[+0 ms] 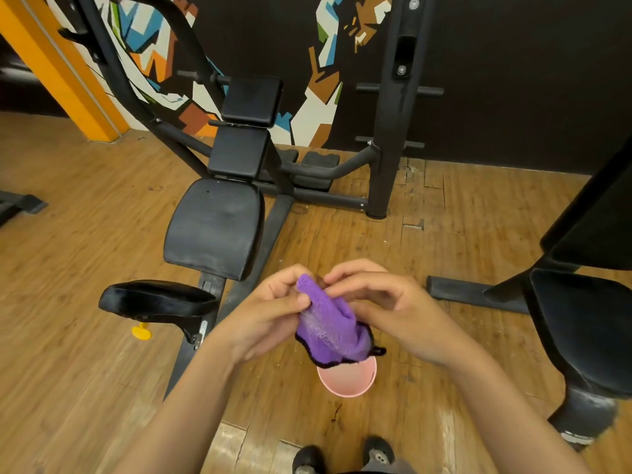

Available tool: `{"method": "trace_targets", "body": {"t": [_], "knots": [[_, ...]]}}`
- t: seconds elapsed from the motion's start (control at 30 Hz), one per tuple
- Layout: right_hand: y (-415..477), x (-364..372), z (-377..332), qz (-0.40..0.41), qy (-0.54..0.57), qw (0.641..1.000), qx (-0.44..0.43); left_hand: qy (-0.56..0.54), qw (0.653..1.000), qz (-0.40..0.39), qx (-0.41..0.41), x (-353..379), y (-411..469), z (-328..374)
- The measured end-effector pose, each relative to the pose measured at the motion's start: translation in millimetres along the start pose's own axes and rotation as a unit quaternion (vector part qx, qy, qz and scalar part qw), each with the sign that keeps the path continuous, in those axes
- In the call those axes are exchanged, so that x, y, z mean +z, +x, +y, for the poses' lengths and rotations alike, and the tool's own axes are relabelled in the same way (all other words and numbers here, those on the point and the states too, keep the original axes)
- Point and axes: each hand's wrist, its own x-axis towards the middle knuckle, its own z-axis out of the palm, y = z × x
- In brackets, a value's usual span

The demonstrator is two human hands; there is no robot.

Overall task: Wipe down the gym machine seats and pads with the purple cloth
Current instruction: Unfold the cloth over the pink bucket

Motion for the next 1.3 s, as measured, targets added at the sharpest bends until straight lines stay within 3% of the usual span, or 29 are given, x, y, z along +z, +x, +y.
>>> {"method": "trace_targets", "body": {"t": [0.23,0.43,0.6,0.7,0.8,0.87,1.07,1.3], "knots": [[4,8,-4,0.024,-0.089,0.994,-0.061,-0.005,1.0,0.013,-0.002,-3,0,-3],[-6,-10,3,0.109,0.082,0.991,-0.014,0.015,0.991,0.116,0.057,-19,-10,6],[-5,-12,11,0.143,0.051,0.988,0.013,0.137,0.976,0.149,0.075,-15,-12,2],[-2,-14,12,0.156,0.03,0.987,0.015,0.154,0.97,0.17,0.077,-12,-10,2],[1,-12,18,0.168,0.055,0.983,0.055,0.153,0.966,0.196,0.071,-6,-7,0],[1,-8,22,0.186,0.132,0.969,0.096,0.146,0.965,0.211,0.057,-1,-6,-1],[-5,21,49,0.203,0.34,0.891,0.222,0.119,0.96,0.253,0.022,0,-8,-5],[-3,38,53,0.123,0.311,0.897,0.289,0.007,0.97,0.242,-0.003,-2,-14,-10]]}}
